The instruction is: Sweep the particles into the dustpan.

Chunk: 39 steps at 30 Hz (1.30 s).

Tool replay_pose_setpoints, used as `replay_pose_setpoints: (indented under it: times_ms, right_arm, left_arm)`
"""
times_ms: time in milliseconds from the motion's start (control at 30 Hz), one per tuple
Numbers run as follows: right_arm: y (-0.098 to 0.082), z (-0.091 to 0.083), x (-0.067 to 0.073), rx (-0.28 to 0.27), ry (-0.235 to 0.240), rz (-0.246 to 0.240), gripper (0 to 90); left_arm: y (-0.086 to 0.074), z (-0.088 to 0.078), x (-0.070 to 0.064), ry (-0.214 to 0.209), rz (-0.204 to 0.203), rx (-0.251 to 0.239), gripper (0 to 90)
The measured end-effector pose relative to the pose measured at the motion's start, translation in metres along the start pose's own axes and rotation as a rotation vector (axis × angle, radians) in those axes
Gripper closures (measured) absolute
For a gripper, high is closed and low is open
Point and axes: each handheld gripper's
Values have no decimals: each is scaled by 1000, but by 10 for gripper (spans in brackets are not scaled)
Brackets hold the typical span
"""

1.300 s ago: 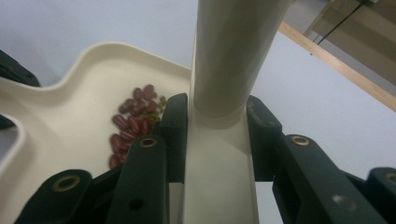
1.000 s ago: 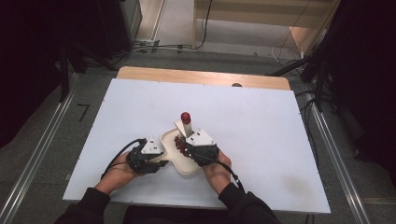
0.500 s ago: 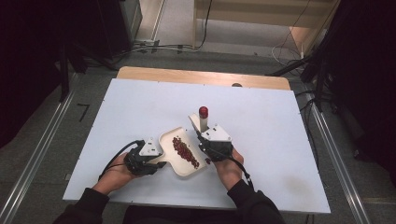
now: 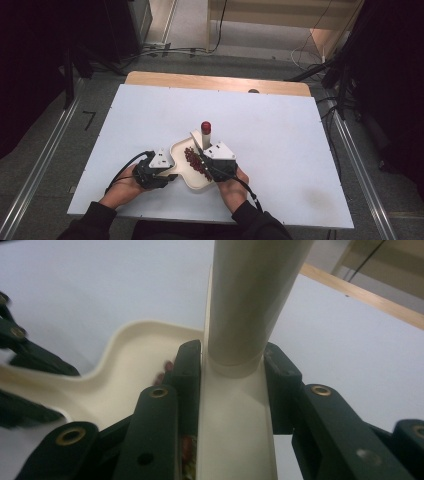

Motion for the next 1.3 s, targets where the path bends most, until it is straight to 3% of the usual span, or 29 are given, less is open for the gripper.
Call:
replay_pose_setpoints:
  times_ms: [133,233,367,500,600,733,833,1067,1300]
  right_arm:
    - [8,4,6,-21,17,-15,633]
    - [12,1,0,-28,1,-27,633]
    - [12,-5,-26,-26,-54,-14,632]
    - [8,-2,-55,15,-109,7,632]
    - [5,5,-67,38,-124,8,633]
    - [6,18,-71,68,-135,-13,632]
    - [10,24,-67,78,-122,-27,632]
    - [16,36,-37,95,-56,-103,631]
    - [19,34,-9,79,21,-106,631]
  left_arm:
    - [-1,0,0,0,0,5,665]
    - [-3,-1,1,8,-8,1,665]
    - [-5,-2,4,28,-20,4,665]
    - [-5,-1,7,31,-28,10,665]
    - [-5,0,7,31,-34,10,665]
    - [-4,0,8,34,-33,12,665]
    - [-4,1,9,34,-35,15,665]
    - [-4,1,9,34,-38,14,665]
    - [-4,1,9,32,-41,14,665]
Point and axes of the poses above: each handheld gripper's, and its own axes: z roughly forward along the jaws, y roughly out of its top, x roughly to its left, and after that the axes turned 11 degrees about y, right-handed
